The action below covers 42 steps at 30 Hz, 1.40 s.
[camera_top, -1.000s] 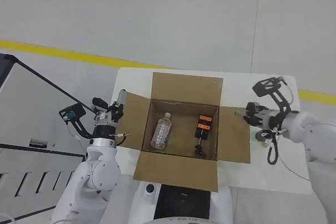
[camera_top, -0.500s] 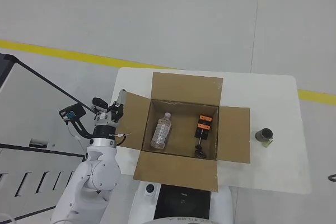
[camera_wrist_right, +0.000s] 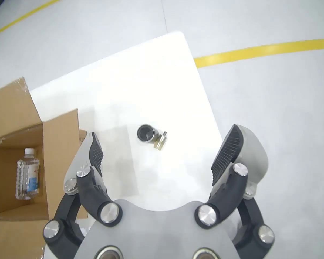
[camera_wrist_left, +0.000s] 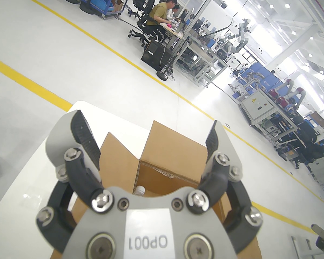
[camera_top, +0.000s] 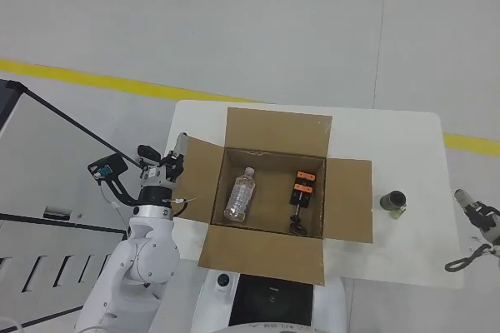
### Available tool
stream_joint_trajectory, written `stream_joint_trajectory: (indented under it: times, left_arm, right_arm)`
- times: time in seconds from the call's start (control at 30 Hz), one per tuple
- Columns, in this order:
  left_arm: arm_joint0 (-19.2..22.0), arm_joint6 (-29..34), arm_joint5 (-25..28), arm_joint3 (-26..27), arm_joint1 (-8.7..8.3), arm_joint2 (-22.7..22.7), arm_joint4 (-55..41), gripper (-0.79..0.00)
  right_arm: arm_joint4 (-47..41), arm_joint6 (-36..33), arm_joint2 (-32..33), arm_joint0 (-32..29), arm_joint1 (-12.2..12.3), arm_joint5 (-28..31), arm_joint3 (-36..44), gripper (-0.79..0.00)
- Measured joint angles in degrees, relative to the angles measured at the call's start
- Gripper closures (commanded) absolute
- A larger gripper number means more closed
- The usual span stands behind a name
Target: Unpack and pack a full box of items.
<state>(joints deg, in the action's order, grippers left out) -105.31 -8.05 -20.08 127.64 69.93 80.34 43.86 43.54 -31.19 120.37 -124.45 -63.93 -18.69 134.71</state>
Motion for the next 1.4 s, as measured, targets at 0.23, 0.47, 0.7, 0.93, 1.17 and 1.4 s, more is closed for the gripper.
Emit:
stream_joint_trajectory:
  times: [0.23,0.47,0.7,0.93,1.17,1.4]
  left_arm:
    - [0.00,0.00,0.00,0.00,0.00,0.00,0.00,-0.785]
    - [0.00,0.00,0.00,0.00,0.00,0.00,0.00,-0.785]
    - [0.00,0.00,0.00,0.00,0.00,0.00,0.00,-0.785]
    - [0.00,0.00,0.00,0.00,0.00,0.00,0.00,-0.785]
    - [0.00,0.00,0.00,0.00,0.00,0.00,0.00,-0.785]
    - [0.00,0.00,0.00,0.00,0.00,0.00,0.00,-0.785]
  right_arm:
    - [4.20,44.40,-19.76,-6.59,-3.95,-9.41,-10.76,-0.785]
    - [3.14,48.08,-29.20,5.57,-4.92,-7.43,-29.42,-0.785]
    - [6.84,41.75,-28.54,5.97,-4.59,-7.03,-26.64,-0.785]
    - [11.82,42.25,-33.19,11.75,-5.23,-8.37,-35.98,-0.249]
    - [13.59,40.33,-34.92,16.55,-5.78,-8.56,-42.71,-0.274]
    - [14.09,39.52,-35.38,18.13,-6.24,-8.40,-45.29,-0.302]
